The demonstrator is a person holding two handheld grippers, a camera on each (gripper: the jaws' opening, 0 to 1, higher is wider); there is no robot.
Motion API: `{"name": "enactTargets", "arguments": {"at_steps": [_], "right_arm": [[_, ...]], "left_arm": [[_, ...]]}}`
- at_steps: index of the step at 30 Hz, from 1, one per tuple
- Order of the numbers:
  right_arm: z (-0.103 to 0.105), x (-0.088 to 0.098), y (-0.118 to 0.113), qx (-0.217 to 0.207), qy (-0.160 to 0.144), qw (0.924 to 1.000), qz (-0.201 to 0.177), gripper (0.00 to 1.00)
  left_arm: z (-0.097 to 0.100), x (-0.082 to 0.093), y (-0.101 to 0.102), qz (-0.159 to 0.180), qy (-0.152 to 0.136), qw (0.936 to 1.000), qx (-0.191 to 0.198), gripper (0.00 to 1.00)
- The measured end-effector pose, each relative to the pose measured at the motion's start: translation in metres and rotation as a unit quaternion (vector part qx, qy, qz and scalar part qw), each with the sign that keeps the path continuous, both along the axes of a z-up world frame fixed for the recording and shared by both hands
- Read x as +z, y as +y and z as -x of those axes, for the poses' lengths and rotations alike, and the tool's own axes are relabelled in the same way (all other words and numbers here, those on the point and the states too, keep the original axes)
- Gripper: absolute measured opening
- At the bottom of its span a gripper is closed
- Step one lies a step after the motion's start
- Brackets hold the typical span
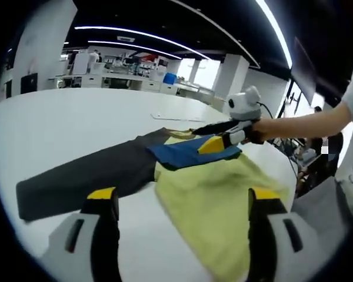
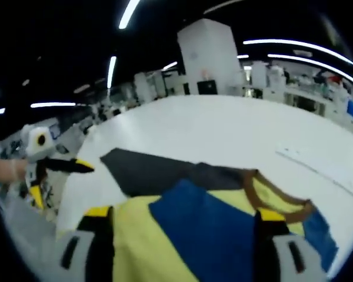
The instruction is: Fold the garment on the visible template until the final outline fits inside the template.
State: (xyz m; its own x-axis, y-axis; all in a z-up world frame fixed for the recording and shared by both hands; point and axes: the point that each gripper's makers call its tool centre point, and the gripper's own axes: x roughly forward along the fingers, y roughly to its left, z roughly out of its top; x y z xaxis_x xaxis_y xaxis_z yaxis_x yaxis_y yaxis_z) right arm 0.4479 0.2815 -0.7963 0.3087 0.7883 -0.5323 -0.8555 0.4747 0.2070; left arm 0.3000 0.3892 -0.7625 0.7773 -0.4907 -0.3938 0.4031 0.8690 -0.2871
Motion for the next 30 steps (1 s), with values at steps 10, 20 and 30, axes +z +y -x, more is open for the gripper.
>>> {"name": "enactTargets", "arguments": {"at_steps": [10, 20, 30], "right_arm": [[0.000, 0.004, -0.039, -0.023, 0.023, 0.9995, -0.002, 0.99], [-0.019, 0.007, -0.110, -0.100, 0.058, 0.9933, -0.008, 0.93], [-0.015, 0.005, -0.170, -0.138, 0.096, 0.9856, -0.017, 0.88]], "left_arm": [[-0.002, 0.002, -0.005, -0.010, -0.003, 0.9998, -0.017, 0.88], [-0.001, 0.002, -0.009, -0.008, -0.001, 0.9997, -0.021, 0.87], [0.002, 0.000, -0.013, -0.010, 0.004, 0.9995, -0.030, 0.87]]}}
